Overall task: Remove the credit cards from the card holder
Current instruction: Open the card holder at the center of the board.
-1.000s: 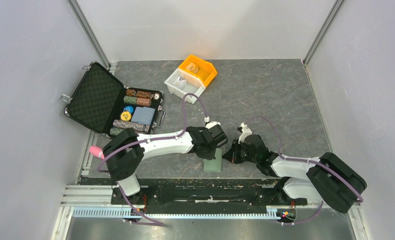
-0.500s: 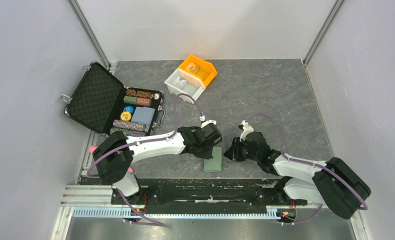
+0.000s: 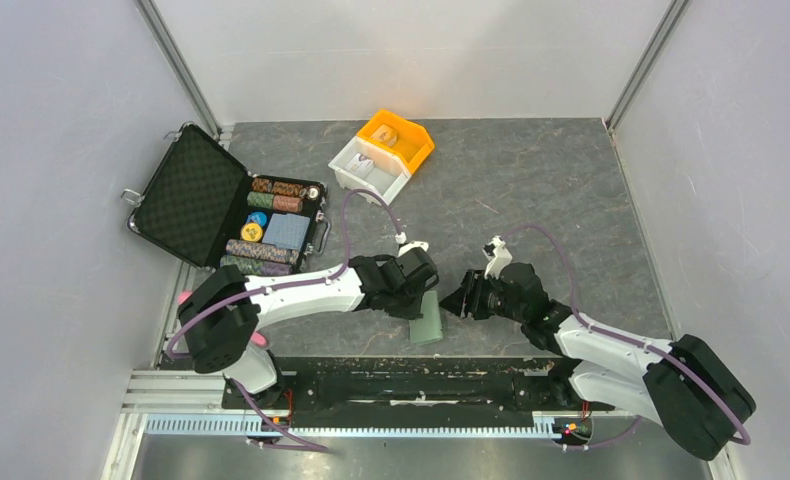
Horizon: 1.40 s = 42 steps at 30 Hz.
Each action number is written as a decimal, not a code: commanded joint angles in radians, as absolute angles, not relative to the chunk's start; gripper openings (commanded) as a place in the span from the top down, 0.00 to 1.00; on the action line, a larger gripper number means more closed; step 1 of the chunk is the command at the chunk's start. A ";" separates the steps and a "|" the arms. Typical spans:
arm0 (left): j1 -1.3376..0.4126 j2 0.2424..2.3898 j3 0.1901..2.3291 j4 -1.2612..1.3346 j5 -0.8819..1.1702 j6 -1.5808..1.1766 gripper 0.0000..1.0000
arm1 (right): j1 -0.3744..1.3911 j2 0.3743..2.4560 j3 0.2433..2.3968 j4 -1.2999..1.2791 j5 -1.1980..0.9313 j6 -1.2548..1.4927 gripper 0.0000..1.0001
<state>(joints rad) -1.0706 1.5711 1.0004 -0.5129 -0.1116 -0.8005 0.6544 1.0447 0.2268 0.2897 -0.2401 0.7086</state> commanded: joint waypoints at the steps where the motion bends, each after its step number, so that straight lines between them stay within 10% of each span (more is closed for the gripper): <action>1: -1.066 1.516 1.000 -0.414 -0.087 -0.840 0.98 | 0.657 1.075 0.206 0.429 -0.344 0.774 0.47; 42: -1.067 1.498 0.974 -0.383 -0.072 -0.859 0.98 | 0.656 1.010 0.238 0.346 -0.342 0.766 0.35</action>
